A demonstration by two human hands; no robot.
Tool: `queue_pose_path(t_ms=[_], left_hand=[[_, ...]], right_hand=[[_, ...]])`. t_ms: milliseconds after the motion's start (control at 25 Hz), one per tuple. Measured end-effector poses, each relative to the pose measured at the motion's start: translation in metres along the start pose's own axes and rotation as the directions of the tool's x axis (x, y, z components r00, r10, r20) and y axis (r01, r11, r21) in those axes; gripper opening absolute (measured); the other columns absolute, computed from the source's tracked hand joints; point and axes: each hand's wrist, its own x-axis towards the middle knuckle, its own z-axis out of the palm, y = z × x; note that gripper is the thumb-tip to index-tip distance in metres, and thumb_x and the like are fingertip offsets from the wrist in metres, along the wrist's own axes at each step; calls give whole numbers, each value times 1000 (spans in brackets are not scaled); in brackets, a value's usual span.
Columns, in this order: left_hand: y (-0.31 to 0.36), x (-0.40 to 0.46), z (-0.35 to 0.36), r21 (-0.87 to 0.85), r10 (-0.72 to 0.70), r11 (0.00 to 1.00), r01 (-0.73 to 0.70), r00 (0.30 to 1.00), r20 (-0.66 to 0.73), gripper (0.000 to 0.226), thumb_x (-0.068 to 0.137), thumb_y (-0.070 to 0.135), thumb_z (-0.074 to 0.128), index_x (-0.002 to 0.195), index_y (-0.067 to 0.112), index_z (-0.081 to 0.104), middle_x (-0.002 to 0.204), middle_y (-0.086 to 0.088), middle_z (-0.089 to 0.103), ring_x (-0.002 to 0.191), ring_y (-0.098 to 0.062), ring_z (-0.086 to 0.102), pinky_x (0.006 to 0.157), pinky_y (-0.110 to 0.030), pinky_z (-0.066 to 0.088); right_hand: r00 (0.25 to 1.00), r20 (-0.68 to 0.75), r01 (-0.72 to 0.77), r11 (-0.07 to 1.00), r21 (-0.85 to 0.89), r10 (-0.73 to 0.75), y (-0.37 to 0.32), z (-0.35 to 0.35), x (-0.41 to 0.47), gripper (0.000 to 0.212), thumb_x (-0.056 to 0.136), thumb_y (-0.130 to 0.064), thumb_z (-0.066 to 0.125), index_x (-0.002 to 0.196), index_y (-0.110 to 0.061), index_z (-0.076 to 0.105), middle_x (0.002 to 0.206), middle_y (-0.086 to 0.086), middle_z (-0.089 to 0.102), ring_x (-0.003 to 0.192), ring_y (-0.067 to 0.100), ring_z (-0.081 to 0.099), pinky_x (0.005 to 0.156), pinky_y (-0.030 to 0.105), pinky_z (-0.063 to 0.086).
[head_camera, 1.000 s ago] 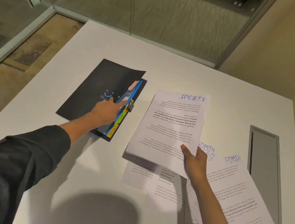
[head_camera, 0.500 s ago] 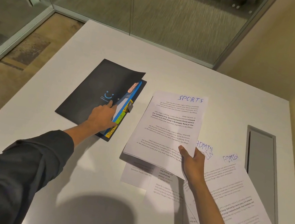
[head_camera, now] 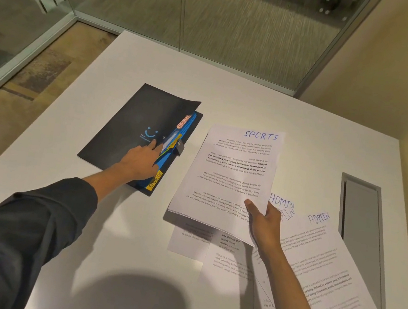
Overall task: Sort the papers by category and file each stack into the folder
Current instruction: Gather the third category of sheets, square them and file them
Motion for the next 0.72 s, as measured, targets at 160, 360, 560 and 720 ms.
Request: queue_pose_path(t_ms=[160, 360, 560, 720], left_hand=[[-1, -4, -4, 48, 25, 999, -24, 999, -33, 69, 97, 31, 43, 154, 15, 8, 160, -14, 14, 107, -26, 58, 75, -31, 52], [9, -10, 13, 193, -26, 981, 37, 998, -55, 86, 91, 38, 58, 153, 12, 3, 158, -20, 12, 132, -35, 43, 89, -38, 53], [17, -13, 13, 153, -70, 986, 69, 998, 3, 97, 87, 37, 65, 153, 15, -1, 160, -19, 4, 141, -41, 28, 94, -40, 52], [14, -20, -3, 121, -63, 991, 61, 998, 11, 98, 88, 32, 64, 153, 16, -8, 160, -18, 2, 141, -39, 28, 94, -41, 51]], right_hand=[[1000, -3, -1, 1000, -10, 1, -1, 0, -1, 27, 95, -10, 62, 122, -10, 66, 111, -4, 72, 101, 6, 67, 83, 18, 50], [1000, -1, -16, 1000, -25, 16, -3, 4, 0, 28, 95, -12, 63, 123, -9, 66, 109, -4, 73, 103, 14, 68, 95, 33, 52], [1000, -13, -16, 1000, -16, 15, -3, 2, -1, 29, 95, -14, 63, 124, -12, 66, 111, -5, 72, 104, 14, 68, 96, 34, 51], [1000, -12, 0, 1000, 2, 0, -8, 3, -4, 28, 95, -13, 63, 123, -10, 66, 110, -4, 72, 102, 12, 68, 90, 27, 52]])
